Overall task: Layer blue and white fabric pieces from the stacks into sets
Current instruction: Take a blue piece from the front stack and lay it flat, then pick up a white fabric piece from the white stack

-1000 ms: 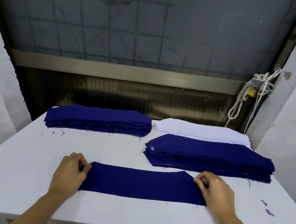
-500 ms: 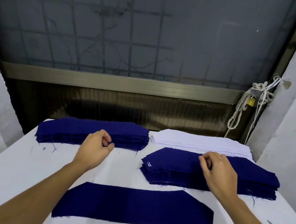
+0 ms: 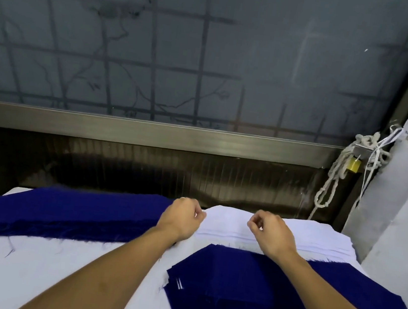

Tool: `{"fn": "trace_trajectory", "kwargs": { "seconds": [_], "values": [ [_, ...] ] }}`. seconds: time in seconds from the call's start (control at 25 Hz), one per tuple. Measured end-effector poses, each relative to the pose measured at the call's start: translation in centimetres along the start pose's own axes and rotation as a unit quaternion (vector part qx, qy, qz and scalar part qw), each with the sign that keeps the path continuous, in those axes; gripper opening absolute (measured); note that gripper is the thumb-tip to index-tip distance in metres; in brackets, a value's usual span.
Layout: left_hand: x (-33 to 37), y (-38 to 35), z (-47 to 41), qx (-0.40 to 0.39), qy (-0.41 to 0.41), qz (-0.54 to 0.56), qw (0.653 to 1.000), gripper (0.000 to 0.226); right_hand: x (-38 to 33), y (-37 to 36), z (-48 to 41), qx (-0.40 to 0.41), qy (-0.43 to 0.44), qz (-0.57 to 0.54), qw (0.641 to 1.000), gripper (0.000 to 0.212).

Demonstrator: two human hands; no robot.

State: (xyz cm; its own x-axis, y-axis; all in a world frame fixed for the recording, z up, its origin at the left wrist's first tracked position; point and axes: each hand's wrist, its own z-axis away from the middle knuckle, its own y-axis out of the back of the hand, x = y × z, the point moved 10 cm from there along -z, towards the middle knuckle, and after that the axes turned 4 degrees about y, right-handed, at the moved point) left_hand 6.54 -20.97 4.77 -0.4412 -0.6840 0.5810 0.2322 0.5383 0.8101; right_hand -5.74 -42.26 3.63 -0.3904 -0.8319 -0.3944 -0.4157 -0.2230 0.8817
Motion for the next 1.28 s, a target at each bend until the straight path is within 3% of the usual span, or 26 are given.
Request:
{"fn": "trace_trajectory", "kwargs": {
  "seconds": [0.24, 0.44, 0.56, 0.68, 0.76, 0.84, 0.92, 1.04, 1.16, 1.28],
  "values": [
    [1.3, -4.6, -4.3, -0.016, 0.003, -0.077, 0.997, 0.037, -0.7, -3.8, -4.3, -0.009, 0.027, 0.011, 1.0, 0.011],
    [1.1, -7.2, -5.7, -0.046, 0.029, -0.086, 0.995, 0.023, -0.6, -5.8, -5.2, -0.018, 0.029, 0.024, 0.999, 0.013],
    [2.5, -7.6, -5.5, -0.04, -0.061, -0.16, 0.984, 0.022, -0.7, -5.9, -5.0, -0.015, 0.041, 0.025, 0.999, 0.018],
    [3.7, -7.8, -4.6, -0.037, -0.161, -0.194, 0.967, 0.009, -0.7, -5.6, -4.9, -0.01, 0.059, 0.041, 0.997, 0.039],
    [4.0, -8.1, -4.1, -0.06, -0.191, -0.197, 0.96, 0.007, -1.0, -5.2, -4.9, -0.015, 0.074, 0.036, 0.997, 0.05],
    [4.1, -8.3, -3.8, -0.078, -0.197, -0.186, 0.959, 0.01, -1.2, -4.8, -4.9, -0.024, 0.076, 0.006, 0.997, 0.048],
    [4.2, -8.0, -3.8, -0.086, -0.19, -0.134, 0.969, 0.011, -1.1, -4.5, -5.0, -0.032, 0.061, -0.029, 0.997, 0.036],
    [3.6, -7.3, -4.1, -0.094, -0.123, 0.07, 0.986, 0.014, -0.4, -4.2, -5.0, -0.038, 0.015, -0.131, 0.991, 0.018],
    [2.1, -6.1, -5.0, -0.071, -0.002, 0.264, 0.962, 0.033, -0.1, -3.7, -5.0, -0.03, 0.005, -0.207, 0.978, 0.022],
    [0.9, -5.1, -5.6, -0.03, 0.067, 0.303, 0.95, 0.039, -0.1, -3.3, -4.9, -0.027, 0.0, -0.243, 0.97, 0.029]
  ]
}}
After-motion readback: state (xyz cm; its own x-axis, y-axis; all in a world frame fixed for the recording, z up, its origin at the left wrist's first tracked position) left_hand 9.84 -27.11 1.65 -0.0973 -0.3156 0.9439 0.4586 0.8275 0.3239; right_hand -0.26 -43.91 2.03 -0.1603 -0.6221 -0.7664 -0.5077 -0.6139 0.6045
